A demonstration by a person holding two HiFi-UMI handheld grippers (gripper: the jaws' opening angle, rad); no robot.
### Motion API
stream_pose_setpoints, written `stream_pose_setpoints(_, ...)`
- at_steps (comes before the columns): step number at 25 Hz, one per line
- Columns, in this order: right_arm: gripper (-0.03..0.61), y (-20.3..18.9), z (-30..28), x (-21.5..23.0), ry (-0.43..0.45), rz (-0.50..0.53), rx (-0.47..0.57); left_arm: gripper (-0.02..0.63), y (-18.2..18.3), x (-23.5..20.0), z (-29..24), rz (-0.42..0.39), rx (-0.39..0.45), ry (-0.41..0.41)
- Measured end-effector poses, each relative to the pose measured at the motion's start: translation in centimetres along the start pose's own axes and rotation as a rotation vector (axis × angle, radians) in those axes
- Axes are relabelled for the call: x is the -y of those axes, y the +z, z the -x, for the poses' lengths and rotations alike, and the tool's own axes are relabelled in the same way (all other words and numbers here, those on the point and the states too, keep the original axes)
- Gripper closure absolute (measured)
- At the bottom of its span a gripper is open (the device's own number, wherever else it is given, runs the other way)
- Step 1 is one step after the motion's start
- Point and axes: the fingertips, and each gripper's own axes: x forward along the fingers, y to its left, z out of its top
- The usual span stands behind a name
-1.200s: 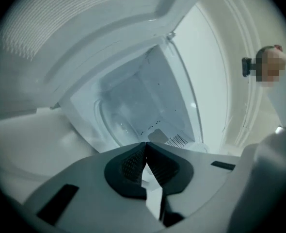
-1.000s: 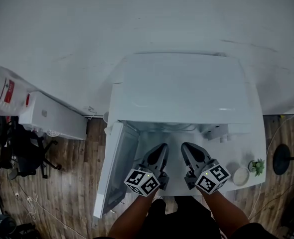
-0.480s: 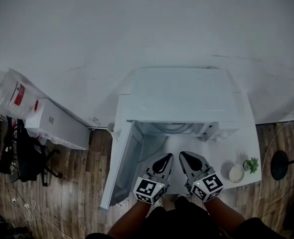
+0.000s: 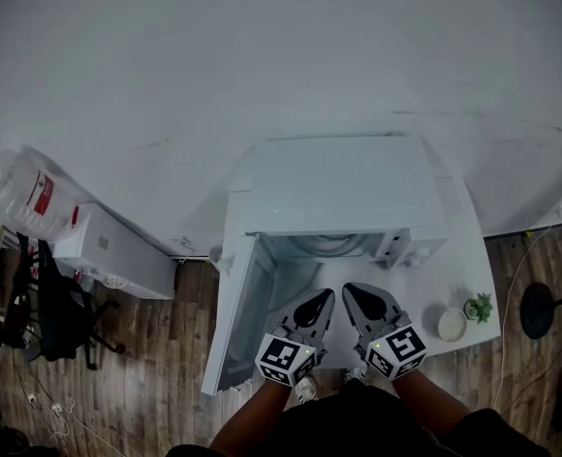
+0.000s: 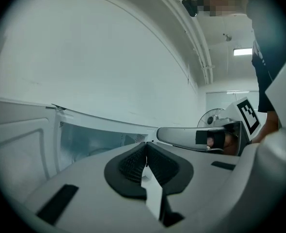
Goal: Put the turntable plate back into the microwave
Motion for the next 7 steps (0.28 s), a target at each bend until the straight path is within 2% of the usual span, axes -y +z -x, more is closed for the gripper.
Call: stream_pose_setpoints(7,0.561,0.14,-0.05,-0.28,-0.017,0.02,0.003,0.594,0.71,-0.26,0.12,-0.032,0.011,0.015)
